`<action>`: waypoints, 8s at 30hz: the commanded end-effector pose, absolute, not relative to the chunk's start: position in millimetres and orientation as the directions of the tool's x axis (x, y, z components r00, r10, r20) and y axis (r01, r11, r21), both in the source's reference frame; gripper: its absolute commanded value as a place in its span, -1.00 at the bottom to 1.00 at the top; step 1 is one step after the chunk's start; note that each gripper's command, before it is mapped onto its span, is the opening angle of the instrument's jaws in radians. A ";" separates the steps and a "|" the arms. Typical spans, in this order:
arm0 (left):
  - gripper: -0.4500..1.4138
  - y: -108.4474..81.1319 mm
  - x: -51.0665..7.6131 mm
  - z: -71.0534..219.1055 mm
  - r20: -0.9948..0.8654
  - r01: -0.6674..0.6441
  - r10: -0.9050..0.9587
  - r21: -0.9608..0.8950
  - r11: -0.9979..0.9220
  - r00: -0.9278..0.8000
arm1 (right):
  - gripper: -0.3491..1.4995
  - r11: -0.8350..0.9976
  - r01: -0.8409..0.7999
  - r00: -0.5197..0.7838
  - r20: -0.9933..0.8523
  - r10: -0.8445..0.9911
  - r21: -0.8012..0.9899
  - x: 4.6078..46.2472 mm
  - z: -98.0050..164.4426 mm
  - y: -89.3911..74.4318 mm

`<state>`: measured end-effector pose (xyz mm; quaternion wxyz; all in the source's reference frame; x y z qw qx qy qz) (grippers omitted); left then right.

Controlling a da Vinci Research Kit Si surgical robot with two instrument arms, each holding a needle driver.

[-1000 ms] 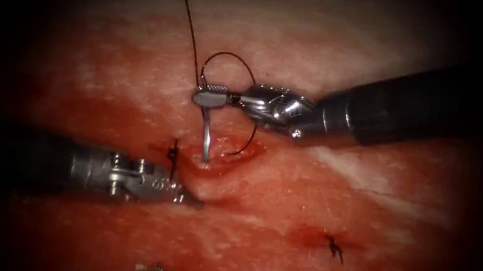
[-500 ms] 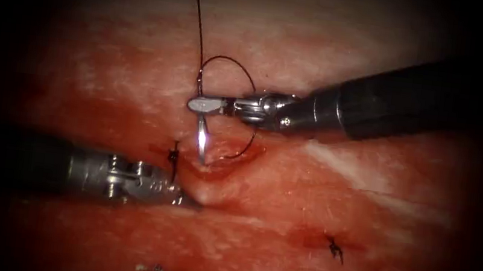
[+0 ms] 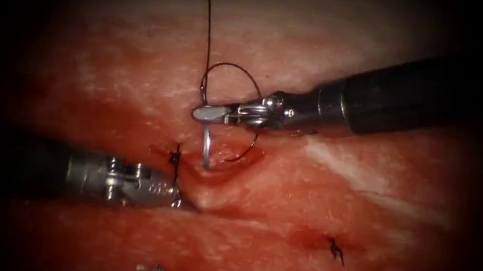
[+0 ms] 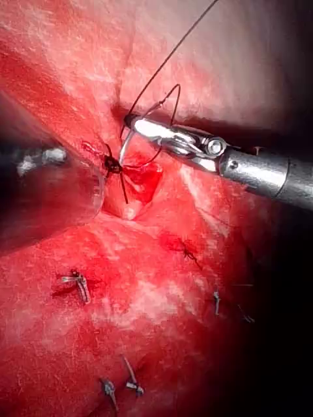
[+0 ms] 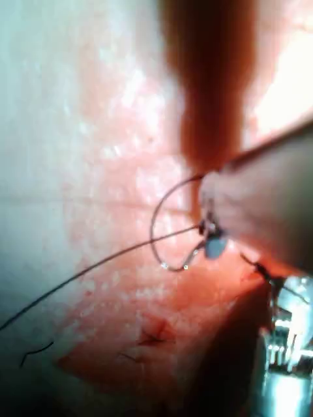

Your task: Wound Closure

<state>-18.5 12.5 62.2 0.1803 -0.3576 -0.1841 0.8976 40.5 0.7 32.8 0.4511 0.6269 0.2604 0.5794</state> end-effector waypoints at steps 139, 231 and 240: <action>-1.00 17.7 -17.9 55.3 -0.764 -0.147 0.645 -0.639 -0.755 0.011 | 0.69 0.792 0.021 0.229 -0.774 0.591 0.611 35.2 32.0 -2.8; -1.00 13.5 -12.8 31.2 -0.983 -0.124 0.040 -0.018 -0.992 -0.177 | 0.75 0.858 -0.143 0.288 -0.808 0.514 0.494 39.9 37.0 -0.4; -1.00 13.4 -12.9 31.2 -0.982 -0.114 0.044 -0.024 -0.993 -0.181 | 0.75 0.872 -0.133 0.323 -0.811 0.487 0.471 40.1 39.4 -2.1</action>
